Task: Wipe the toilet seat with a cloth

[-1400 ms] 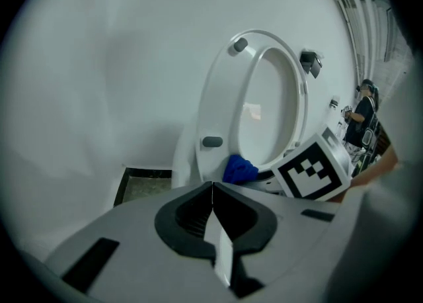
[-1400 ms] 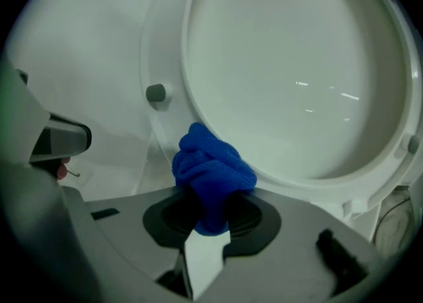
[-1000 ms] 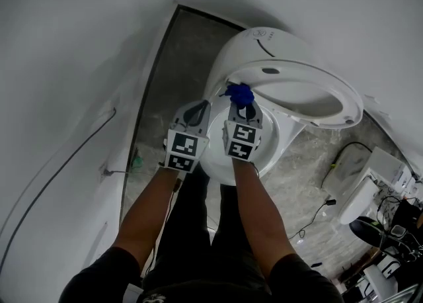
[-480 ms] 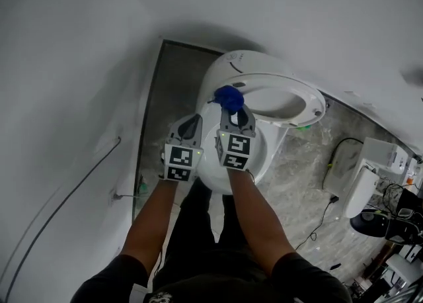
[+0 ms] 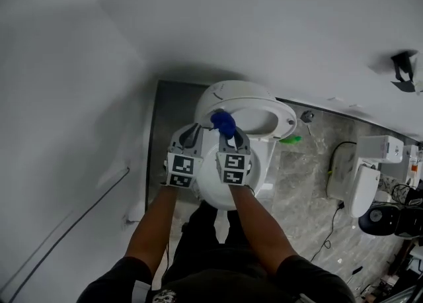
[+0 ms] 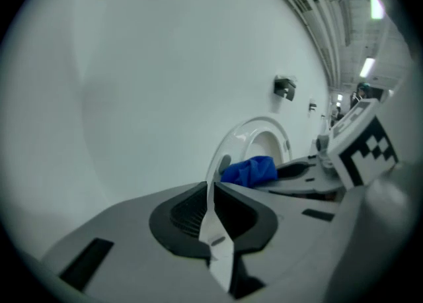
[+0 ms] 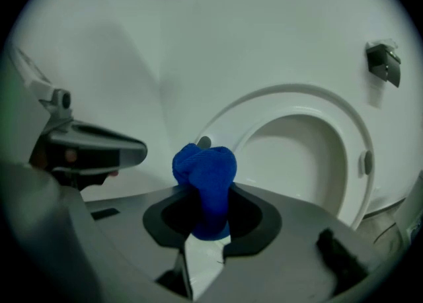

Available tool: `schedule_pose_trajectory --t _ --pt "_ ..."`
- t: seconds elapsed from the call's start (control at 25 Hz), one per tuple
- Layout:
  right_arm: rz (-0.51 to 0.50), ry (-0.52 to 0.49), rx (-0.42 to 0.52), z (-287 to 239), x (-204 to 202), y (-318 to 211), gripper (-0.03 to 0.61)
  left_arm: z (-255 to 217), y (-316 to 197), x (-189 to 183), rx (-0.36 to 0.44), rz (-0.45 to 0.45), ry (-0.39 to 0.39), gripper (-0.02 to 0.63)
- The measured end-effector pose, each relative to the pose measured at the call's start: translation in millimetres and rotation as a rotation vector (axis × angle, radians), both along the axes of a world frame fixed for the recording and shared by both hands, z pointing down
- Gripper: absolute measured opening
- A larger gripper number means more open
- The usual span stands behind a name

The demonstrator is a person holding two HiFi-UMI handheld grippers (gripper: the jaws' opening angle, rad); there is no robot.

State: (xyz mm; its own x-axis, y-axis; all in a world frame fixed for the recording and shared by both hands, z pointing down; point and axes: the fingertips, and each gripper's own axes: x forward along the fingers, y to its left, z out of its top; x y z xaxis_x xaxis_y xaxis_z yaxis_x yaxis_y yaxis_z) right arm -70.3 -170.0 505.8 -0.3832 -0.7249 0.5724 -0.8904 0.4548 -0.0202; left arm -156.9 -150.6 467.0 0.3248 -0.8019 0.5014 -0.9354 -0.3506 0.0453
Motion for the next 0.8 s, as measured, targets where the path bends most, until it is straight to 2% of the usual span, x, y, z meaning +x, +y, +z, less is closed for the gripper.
schedule_pose_trajectory --t 0.2,0.36,0.44,0.6,0.8 --pt "0.023 -0.016 0.020 -26.9 44.4 33.2 0.091 -20.0 -44.7 35.7 0.095 0.230 -0.212 0.104" --pt "0.052 -0.080 0.049 -59.4 64.9 48.5 0.091 -19.6 -65.6 61.4 0.136 0.343 -0.339 0.112" --pt "0.070 -0.104 0.073 -73.4 69.5 51.4 0.091 -14.3 -72.2 68.8 0.141 0.362 -0.370 0.112" --pt "0.094 -0.133 0.111 -97.3 76.6 60.4 0.091 -13.6 -77.9 68.8 0.144 0.343 -0.390 0.114" --pt "0.130 -0.141 0.124 -99.3 98.2 70.3 0.091 -16.8 -65.2 71.7 0.139 0.348 -0.400 0.112"
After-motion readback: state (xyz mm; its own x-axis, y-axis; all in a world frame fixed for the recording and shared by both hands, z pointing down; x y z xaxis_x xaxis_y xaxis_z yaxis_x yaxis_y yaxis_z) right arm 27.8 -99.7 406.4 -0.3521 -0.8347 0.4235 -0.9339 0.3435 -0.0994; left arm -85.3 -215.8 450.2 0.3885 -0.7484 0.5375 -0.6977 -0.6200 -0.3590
